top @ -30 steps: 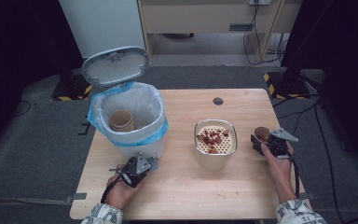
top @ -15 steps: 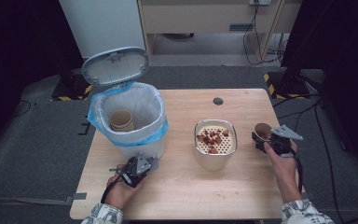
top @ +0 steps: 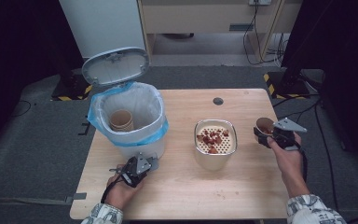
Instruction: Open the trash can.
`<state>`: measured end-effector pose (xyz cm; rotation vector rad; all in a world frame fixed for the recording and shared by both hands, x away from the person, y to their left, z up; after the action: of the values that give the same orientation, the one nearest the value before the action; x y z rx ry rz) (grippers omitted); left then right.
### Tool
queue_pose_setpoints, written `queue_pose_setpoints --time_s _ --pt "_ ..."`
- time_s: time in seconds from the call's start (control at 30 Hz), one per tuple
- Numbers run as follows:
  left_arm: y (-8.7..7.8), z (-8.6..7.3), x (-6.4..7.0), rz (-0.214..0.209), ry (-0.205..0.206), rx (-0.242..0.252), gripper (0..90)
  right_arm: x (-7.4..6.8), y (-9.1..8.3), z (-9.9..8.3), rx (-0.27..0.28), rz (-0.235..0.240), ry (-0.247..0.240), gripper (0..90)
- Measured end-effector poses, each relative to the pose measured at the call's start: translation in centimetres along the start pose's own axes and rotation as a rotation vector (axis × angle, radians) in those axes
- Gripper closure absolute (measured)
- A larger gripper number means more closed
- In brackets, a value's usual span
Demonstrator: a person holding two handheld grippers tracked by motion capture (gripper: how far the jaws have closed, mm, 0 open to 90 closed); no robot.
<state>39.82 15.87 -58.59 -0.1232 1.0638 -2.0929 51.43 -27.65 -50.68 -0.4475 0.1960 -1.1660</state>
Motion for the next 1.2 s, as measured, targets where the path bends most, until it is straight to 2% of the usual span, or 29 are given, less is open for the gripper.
queue_pose_setpoints --time_s 0.37,0.83,1.2 --pt "0.0 0.0 0.0 0.001 -0.001 0.000 89.9 0.1 -0.3 2.8 0.018 0.021 -0.036 31.3" --pt "0.0 0.0 0.0 0.000 -0.003 0.001 89.9 0.7 -0.5 5.7 0.027 0.005 -0.088 31.0" --pt "0.0 0.0 0.0 0.002 -0.001 0.001 89.9 1.3 -0.3 7.3 0.029 -0.011 -0.098 30.7"
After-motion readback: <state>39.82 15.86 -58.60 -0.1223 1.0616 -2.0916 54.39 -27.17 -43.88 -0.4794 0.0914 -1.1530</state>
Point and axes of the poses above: each handheld gripper's, and its own axes: y roughly forward along the jaws, z roughly out of its top, x roughly to its right, the point moved 10 cm from there along y, roughly forward along the jaws
